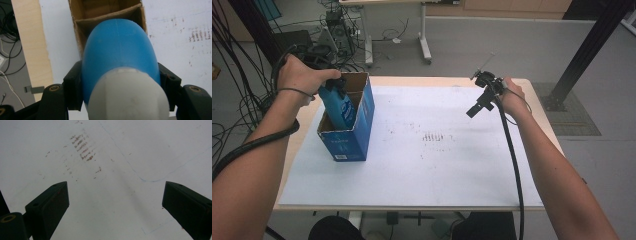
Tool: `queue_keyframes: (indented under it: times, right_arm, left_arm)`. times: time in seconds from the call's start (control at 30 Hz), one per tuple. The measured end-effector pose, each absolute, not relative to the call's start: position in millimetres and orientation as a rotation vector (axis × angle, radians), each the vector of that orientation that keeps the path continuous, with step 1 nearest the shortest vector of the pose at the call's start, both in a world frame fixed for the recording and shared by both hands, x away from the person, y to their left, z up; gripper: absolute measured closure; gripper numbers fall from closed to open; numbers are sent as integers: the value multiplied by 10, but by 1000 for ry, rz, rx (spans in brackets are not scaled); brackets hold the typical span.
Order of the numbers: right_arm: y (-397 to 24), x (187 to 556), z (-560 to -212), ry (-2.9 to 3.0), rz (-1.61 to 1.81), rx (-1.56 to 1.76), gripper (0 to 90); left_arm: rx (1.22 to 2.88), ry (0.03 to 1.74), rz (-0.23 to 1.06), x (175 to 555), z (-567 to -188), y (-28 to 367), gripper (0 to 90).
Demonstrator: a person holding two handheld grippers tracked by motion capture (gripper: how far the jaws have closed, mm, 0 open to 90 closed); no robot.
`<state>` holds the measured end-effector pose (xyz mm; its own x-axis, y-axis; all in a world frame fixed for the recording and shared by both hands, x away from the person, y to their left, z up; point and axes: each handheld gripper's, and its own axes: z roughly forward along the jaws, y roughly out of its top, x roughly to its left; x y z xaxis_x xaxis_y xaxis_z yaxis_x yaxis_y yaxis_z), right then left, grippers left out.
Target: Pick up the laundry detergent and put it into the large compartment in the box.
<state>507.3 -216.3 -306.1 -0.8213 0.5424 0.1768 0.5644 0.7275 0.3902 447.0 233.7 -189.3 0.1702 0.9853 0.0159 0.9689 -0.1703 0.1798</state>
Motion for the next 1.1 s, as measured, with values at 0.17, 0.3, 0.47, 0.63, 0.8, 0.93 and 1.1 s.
queue_keyframes:
  times: [0.17, 0.3, 0.47, 0.63, 0.8, 0.93, 1.1]
  right_arm:
    - [-2145, 5071, -3071, -2868, -672, -918, 69]
    - [-2137, 5072, -3084, -2867, -660, -915, 69]
    - [-2135, 5074, -3082, -2871, -657, -914, 69]
    - [-2130, 5072, -3085, -2868, -654, -920, 69]
    - [-2127, 5071, -3086, -2871, -654, -924, 69]
    - [-2125, 5073, -3095, -2871, -651, -922, 69]
    - [-2121, 5079, -3100, -2870, -654, -920, 69]
  left_arm:
    - [2306, 1944, 198, 4472, -2036, 2332, 374]
    - [2302, 1956, 165, 4475, -2151, 2354, 374]
    - [2285, 1964, 153, 4478, -2262, 2376, 374]
    - [2291, 1967, 147, 4483, -2340, 2378, 374]
    - [2288, 1966, 126, 4491, -2415, 2384, 374]
    - [2298, 1970, 120, 4499, -2478, 2378, 374]
    - [2305, 1977, 120, 4510, -2548, 2370, 374]
